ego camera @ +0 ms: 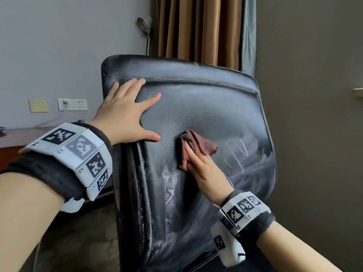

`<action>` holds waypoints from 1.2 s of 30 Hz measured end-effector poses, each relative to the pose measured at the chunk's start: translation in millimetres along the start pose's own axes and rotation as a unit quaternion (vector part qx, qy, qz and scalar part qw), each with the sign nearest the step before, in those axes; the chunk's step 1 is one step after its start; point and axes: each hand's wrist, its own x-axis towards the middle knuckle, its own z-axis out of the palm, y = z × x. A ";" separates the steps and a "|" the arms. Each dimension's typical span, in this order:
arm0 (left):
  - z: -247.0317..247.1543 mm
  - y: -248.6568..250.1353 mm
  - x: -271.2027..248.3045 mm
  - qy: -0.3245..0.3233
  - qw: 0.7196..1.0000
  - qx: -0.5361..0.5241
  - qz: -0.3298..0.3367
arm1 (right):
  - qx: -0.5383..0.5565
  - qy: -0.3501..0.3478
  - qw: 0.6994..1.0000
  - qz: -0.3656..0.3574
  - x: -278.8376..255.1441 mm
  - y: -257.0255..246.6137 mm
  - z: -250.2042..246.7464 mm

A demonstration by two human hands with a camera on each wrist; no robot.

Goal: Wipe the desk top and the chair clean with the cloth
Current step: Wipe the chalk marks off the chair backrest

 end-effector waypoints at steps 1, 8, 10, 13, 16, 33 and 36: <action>0.1 1.5 -0.5 -0.007 1.000 0.007 0.001 | -0.002 0.005 1.000 0.013 1.7 12.1 -6.7; -0.8 -0.6 -13.8 -0.032 0.998 0.047 0.012 | 0.049 0.057 0.972 0.221 15.0 -9.6 0.4; -1.4 -1.1 -17.9 -0.028 0.999 0.044 0.014 | 0.096 0.037 0.986 0.133 -11.0 -55.3 20.9; -2.9 0.3 -20.1 -0.026 0.999 0.044 0.014 | 0.141 -0.025 0.988 0.055 -39.3 -75.0 19.7; -4.1 3.6 -20.3 -0.030 0.998 0.055 0.013 | 0.130 -0.022 0.988 0.079 -29.1 -55.3 8.0; 34.7 11.9 -85.3 0.005 0.999 0.017 0.040 | 0.242 0.029 0.948 0.205 -67.9 -131.5 51.4; 39.8 10.7 -86.4 0.021 0.998 -0.017 0.060 | 0.256 0.017 0.944 0.209 -123.7 -146.9 67.8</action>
